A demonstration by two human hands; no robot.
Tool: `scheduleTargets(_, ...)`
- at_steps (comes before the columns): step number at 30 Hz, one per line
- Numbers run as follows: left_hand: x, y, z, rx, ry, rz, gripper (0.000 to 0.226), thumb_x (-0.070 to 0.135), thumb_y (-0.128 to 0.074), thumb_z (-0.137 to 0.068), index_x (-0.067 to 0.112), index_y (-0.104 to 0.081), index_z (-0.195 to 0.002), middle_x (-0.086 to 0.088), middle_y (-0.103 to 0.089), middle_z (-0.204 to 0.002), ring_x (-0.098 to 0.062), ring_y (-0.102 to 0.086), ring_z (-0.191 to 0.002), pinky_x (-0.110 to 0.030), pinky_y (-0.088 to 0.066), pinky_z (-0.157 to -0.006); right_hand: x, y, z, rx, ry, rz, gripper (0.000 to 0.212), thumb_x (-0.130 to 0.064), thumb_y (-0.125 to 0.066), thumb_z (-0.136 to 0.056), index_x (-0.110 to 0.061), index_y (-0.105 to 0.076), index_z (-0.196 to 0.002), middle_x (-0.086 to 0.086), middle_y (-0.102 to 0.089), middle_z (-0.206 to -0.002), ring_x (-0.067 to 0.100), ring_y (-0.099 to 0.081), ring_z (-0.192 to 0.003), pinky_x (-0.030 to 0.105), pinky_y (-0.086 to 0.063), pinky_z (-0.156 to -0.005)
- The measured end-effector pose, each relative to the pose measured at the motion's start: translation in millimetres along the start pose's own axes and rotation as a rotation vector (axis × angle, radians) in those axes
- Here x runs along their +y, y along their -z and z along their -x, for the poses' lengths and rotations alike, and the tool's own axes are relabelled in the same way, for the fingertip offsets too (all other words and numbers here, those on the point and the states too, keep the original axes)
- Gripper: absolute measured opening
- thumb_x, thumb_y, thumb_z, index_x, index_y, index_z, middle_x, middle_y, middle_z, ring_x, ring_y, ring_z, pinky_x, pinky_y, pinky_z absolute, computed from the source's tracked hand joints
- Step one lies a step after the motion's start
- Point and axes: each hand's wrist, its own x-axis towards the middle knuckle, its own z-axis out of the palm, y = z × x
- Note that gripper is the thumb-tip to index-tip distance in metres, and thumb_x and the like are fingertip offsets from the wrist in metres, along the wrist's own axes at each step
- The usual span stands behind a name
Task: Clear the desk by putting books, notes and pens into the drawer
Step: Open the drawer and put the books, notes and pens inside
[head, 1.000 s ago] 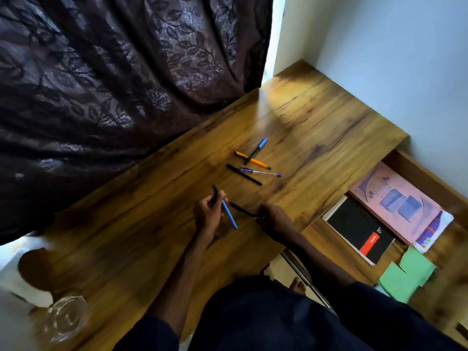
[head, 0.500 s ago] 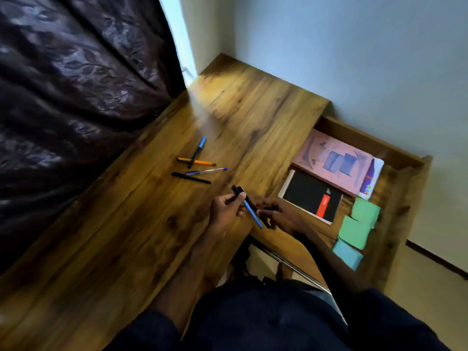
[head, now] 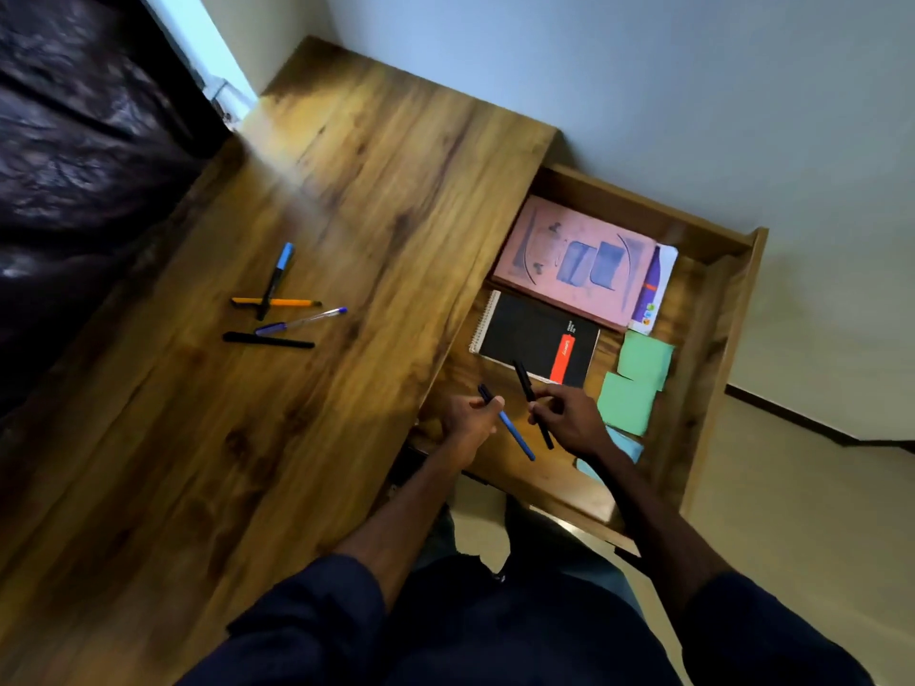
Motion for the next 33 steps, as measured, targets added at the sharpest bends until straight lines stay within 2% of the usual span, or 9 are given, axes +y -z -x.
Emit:
scheduleTargets(2,-9,-18,-9,0.045,0.053,-0.030,0.030,0.024,-0.078,-0.085,-0.003,-0.075,-0.097,-0.010,-0.073,-0.083,-0.021,-0.069,-0.064,-0.042,-0.063,-0.075,17,1,1,-0.006,-0.046,-0.003,0.010,-0.022,-0.065,-0.094,-0.021,-0.070,-0.103,-0.007,-0.075,-0.071,0.008,-0.072,-0.071,0.029,-0.055,-0.071)
scheduleTargets(6,-12,-39,-26,0.111,0.092,-0.120,0.028,0.028,-0.079,-0.080,0.006,-0.077,-0.099,-0.009,-0.077,-0.095,-0.023,-0.073,-0.090,-0.028,-0.053,-0.071,36,0,0,-0.007,-0.099,-0.034,0.017,-0.019,-0.064,-0.093,-0.013,-0.072,-0.107,-0.004,-0.076,-0.073,0.008,-0.072,-0.074,0.033,-0.059,-0.078)
scheduleTargets(9,-9,-48,-38,0.128,0.121,-0.098,0.024,0.023,-0.072,-0.081,0.005,-0.077,-0.098,-0.009,-0.077,-0.095,-0.024,-0.073,-0.092,-0.029,-0.054,-0.070,42,-4,-3,-0.032,-0.124,-0.038,0.021,-0.021,-0.064,-0.094,-0.012,-0.072,-0.111,-0.006,-0.075,-0.072,0.009,-0.072,-0.074,0.034,-0.059,-0.079)
scheduleTargets(14,-37,-70,-91,0.228,0.164,0.029,0.049,0.041,-0.056,-0.064,0.007,-0.075,-0.094,-0.009,-0.076,-0.088,-0.028,-0.074,-0.085,-0.043,-0.062,-0.082,46,-9,-10,-0.098,-0.137,-0.057,0.027,-0.022,-0.063,-0.094,-0.008,-0.069,-0.117,-0.005,-0.075,-0.076,0.009,-0.072,-0.076,0.036,-0.060,-0.080)
scheduleTargets(19,-27,-75,-84,0.185,0.094,0.059,0.027,0.033,-0.063,-0.089,0.008,-0.074,-0.086,-0.009,-0.076,-0.088,-0.027,-0.074,-0.083,-0.043,-0.062,-0.082,41,-6,-16,-0.108,-0.138,-0.037,0.026,-0.022,-0.063,-0.095,-0.009,-0.070,-0.116,-0.004,-0.075,-0.078,0.008,-0.071,-0.076,0.027,-0.056,-0.073)
scheduleTargets(22,-15,-68,-69,0.194,0.030,0.057,0.009,0.022,-0.070,-0.090,0.015,-0.073,-0.087,-0.008,-0.074,-0.091,-0.025,-0.073,-0.085,-0.045,-0.063,-0.077,42,-2,-21,-0.109,-0.135,-0.003,0.025,-0.022,-0.063,-0.095,-0.009,-0.070,-0.115,-0.005,-0.075,-0.079,0.008,-0.071,-0.077,0.021,-0.050,-0.069)
scheduleTargets(27,-19,-58,-65,0.280,0.057,0.029,0.017,0.016,-0.078,-0.084,0.009,-0.073,-0.098,-0.009,-0.076,-0.096,-0.026,-0.074,-0.086,-0.045,-0.063,-0.078,46,2,-25,-0.108,-0.154,0.006,0.027,-0.021,-0.063,-0.095,-0.008,-0.069,-0.118,-0.008,-0.074,-0.076,0.005,-0.070,-0.077,0.020,-0.050,-0.072)
scheduleTargets(30,-12,-52,-50,0.274,0.029,-0.012,0.024,0.015,-0.074,-0.088,0.005,-0.068,-0.109,-0.010,-0.073,-0.106,-0.026,-0.073,-0.096,-0.042,-0.062,-0.085,48,0,-26,-0.118,-0.160,0.000,0.028,-0.021,-0.063,-0.095,-0.007,-0.069,-0.118,-0.005,-0.075,-0.080,0.005,-0.071,-0.078,0.025,-0.055,-0.077)
scheduleTargets(33,-7,-48,-42,0.286,-0.059,-0.251,0.037,0.021,-0.071,-0.092,0.008,-0.060,-0.124,-0.009,-0.066,-0.122,-0.024,-0.066,-0.113,-0.035,-0.057,-0.093,47,-2,-26,-0.116,-0.166,-0.018,0.029,-0.020,-0.064,-0.095,-0.007,-0.068,-0.121,-0.004,-0.076,-0.080,0.006,-0.071,-0.079,0.018,-0.051,-0.072)
